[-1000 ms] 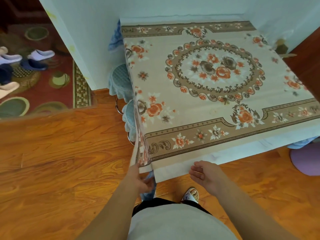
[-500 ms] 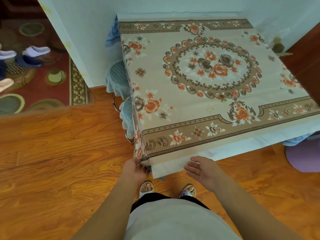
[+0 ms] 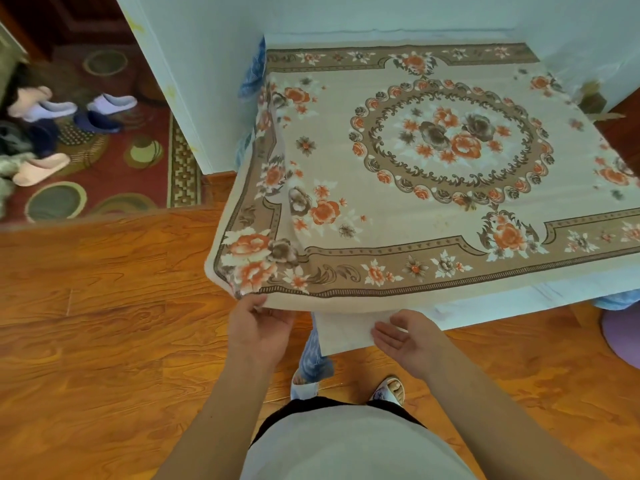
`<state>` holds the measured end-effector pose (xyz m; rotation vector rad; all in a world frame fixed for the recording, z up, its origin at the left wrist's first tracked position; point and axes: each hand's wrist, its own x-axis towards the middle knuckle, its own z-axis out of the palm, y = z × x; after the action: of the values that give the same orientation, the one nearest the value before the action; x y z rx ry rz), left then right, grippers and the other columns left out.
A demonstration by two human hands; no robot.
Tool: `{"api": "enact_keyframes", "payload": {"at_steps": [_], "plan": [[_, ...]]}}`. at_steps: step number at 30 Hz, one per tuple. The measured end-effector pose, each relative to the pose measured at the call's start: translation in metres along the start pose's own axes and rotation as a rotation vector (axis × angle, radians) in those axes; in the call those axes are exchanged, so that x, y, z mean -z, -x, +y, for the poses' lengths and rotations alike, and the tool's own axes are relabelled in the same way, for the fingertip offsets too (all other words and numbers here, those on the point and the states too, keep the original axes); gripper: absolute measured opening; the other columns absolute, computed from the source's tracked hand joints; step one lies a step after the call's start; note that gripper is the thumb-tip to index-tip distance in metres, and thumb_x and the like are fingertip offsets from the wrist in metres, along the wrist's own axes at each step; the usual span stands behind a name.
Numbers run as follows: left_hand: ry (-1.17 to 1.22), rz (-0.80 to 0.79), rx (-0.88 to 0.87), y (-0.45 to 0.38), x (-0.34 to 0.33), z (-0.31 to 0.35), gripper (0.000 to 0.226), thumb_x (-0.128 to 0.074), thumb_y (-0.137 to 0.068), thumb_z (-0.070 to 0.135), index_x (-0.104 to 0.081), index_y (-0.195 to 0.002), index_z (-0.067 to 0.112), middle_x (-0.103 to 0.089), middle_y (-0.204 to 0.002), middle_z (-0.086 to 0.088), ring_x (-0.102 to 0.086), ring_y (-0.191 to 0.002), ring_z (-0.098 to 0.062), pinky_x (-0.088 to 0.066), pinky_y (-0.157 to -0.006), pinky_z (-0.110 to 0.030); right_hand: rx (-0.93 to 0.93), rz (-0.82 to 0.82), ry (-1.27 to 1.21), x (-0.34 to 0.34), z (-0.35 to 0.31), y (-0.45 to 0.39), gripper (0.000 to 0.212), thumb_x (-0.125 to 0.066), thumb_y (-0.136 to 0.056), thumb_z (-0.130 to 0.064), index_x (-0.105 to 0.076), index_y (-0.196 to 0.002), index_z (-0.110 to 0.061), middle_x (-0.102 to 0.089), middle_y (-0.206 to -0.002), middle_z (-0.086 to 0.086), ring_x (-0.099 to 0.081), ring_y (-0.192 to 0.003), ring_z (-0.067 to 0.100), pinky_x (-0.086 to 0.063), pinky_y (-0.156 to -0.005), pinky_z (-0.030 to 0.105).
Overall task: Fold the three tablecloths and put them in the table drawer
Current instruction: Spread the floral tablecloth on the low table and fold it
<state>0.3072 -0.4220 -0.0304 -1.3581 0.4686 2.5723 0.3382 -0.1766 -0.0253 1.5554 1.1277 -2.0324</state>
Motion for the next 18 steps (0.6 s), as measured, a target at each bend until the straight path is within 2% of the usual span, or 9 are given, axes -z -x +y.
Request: {"api": "enact_keyframes", "payload": {"at_steps": [3, 5, 7, 9, 11, 14, 16, 18], "plan": [[-0.053, -0.003, -0.059, 0.01, -0.003, 0.007, 0.012, -0.049, -0.087, -0.003, -0.053, -0.088, 0.008, -0.064, -0.086, -0.011, -0.065, -0.092, -0.028, -0.051, -0.096, -0.042, -0.062, -0.036, -0.216, -0.007, 0.0, -0.003, 0.033, -0.055, -0.101, -0.021, -0.047, -0.125, 0.001, -0.06, -0.118, 0.032, -0.06, -0.113, 0.045, -0.049, -0.102, 0.053], [-0.085, 0.049, -0.099, 0.012, -0.005, 0.011, 0.018, -0.052, -0.089, -0.002, -0.05, -0.077, 0.01, -0.06, -0.077, -0.008, -0.067, -0.091, -0.027, -0.052, -0.092, -0.042, -0.05, -0.083, -0.441, -0.01, -0.005, -0.003, 0.046, -0.055, -0.102, -0.032, -0.044, -0.132, 0.001, -0.058, -0.125, 0.029, -0.06, -0.114, 0.045, -0.048, -0.103, 0.055], [-0.107, 0.083, -0.123, 0.014, -0.007, 0.013, 0.013, -0.055, -0.092, 0.001, -0.054, -0.083, 0.01, -0.053, -0.062, -0.002, -0.066, -0.082, -0.023, -0.053, -0.083, -0.04, 0.028, -0.143, -0.699, -0.004, -0.019, -0.007, 0.054, -0.052, -0.101, -0.044, -0.046, -0.134, -0.001, -0.06, -0.128, 0.025, -0.061, -0.115, 0.044, -0.048, -0.102, 0.058], [-0.125, 0.123, -0.148, 0.015, -0.006, 0.013, 0.006, -0.057, -0.097, 0.006, -0.06, -0.102, 0.009, -0.047, -0.056, 0.0, -0.06, -0.072, -0.019, -0.055, -0.086, -0.04, 0.104, -0.148, -0.841, 0.008, -0.044, -0.01, 0.058, -0.052, -0.097, -0.053, -0.053, -0.13, -0.005, -0.066, -0.125, 0.02, -0.065, -0.112, 0.042, -0.05, -0.1, 0.057], [-0.157, 0.149, -0.171, 0.015, -0.005, 0.014, 0.011, -0.055, -0.102, 0.012, -0.059, -0.112, 0.009, -0.047, -0.057, -0.001, -0.056, -0.07, -0.019, -0.056, -0.091, -0.042, 0.163, -0.092, -0.778, 0.019, -0.075, -0.01, 0.055, -0.058, -0.094, -0.054, -0.058, -0.128, -0.01, -0.07, -0.12, 0.016, -0.068, -0.109, 0.038, -0.054, -0.097, 0.053], [-0.279, 0.214, -0.224, 0.019, -0.006, 0.014, 0.008, -0.054, -0.105, 0.018, -0.058, -0.107, 0.012, -0.05, -0.062, -0.002, -0.054, -0.068, -0.018, -0.055, -0.077, -0.037, 0.205, 0.108, -0.483, 0.034, -0.113, -0.017, 0.037, -0.06, -0.098, -0.04, -0.062, -0.127, -0.017, -0.072, -0.114, 0.007, -0.07, -0.104, 0.026, -0.058, -0.088, 0.043], [-0.368, 0.28, -0.308, 0.025, -0.01, 0.015, 0.009, -0.056, -0.104, 0.017, -0.061, -0.098, 0.013, -0.058, -0.075, -0.003, -0.059, -0.074, -0.018, -0.055, -0.074, -0.036, 0.212, 0.168, -0.324, 0.049, -0.129, -0.03, 0.033, -0.072, -0.091, -0.027, -0.066, -0.122, -0.015, -0.073, -0.108, 0.007, -0.071, -0.098, 0.025, -0.06, -0.08, 0.041], [-0.4, 0.341, -0.421, 0.032, -0.017, 0.016, 0.011, -0.058, -0.102, 0.01, -0.064, -0.095, 0.016, -0.067, -0.096, -0.005, -0.065, -0.087, -0.018, -0.058, -0.082, -0.039, 0.202, 0.206, -0.222, 0.066, -0.135, -0.05, 0.035, -0.075, -0.089, -0.02, -0.065, -0.122, -0.011, -0.073, -0.106, 0.011, -0.071, -0.093, 0.027, -0.063, -0.065, 0.044]]}}
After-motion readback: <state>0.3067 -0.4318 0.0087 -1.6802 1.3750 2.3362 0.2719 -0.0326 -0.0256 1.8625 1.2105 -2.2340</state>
